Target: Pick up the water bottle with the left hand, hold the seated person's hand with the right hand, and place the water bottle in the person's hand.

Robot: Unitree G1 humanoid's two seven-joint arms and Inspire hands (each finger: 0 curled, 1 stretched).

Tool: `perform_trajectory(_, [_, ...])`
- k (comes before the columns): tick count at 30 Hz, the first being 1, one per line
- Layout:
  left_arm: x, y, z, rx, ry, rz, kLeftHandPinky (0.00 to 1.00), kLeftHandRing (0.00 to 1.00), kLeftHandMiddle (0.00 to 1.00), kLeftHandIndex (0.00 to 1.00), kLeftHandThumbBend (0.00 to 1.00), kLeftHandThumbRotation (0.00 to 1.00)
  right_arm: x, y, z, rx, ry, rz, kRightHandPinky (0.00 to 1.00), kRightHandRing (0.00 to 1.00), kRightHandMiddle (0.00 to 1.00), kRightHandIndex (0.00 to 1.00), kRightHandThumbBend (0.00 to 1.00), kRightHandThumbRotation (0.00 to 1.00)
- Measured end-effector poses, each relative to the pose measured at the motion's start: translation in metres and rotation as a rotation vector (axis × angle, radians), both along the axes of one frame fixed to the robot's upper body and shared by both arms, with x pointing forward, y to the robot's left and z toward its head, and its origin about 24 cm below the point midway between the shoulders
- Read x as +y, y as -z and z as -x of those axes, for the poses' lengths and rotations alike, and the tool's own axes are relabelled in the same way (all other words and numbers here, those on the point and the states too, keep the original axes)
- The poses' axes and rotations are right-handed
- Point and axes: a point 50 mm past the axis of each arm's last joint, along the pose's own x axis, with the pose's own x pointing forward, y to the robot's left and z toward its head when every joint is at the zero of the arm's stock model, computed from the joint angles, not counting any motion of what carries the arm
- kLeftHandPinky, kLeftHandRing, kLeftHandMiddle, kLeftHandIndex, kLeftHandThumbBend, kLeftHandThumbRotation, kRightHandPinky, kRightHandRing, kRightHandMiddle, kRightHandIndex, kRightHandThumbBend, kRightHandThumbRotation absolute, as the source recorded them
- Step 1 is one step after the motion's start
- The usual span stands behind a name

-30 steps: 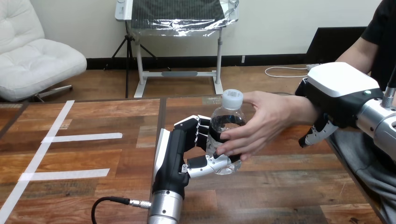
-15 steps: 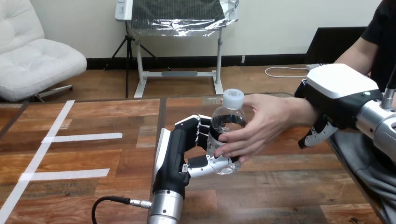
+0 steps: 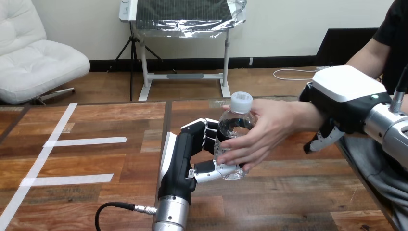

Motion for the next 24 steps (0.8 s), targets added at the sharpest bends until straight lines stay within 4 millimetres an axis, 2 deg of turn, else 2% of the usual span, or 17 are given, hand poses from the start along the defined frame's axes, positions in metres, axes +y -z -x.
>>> perform_trajectory(24, [-0.0002, -0.0004, -0.0005, -0.001, -0.014, 0.003, 0.38, 0.38, 0.41, 0.46, 0.60, 0.00, 0.0045, 0.0018, 0.0004, 0.003, -0.026, -0.010, 0.11, 0.19, 0.28, 0.35, 0.77, 0.00])
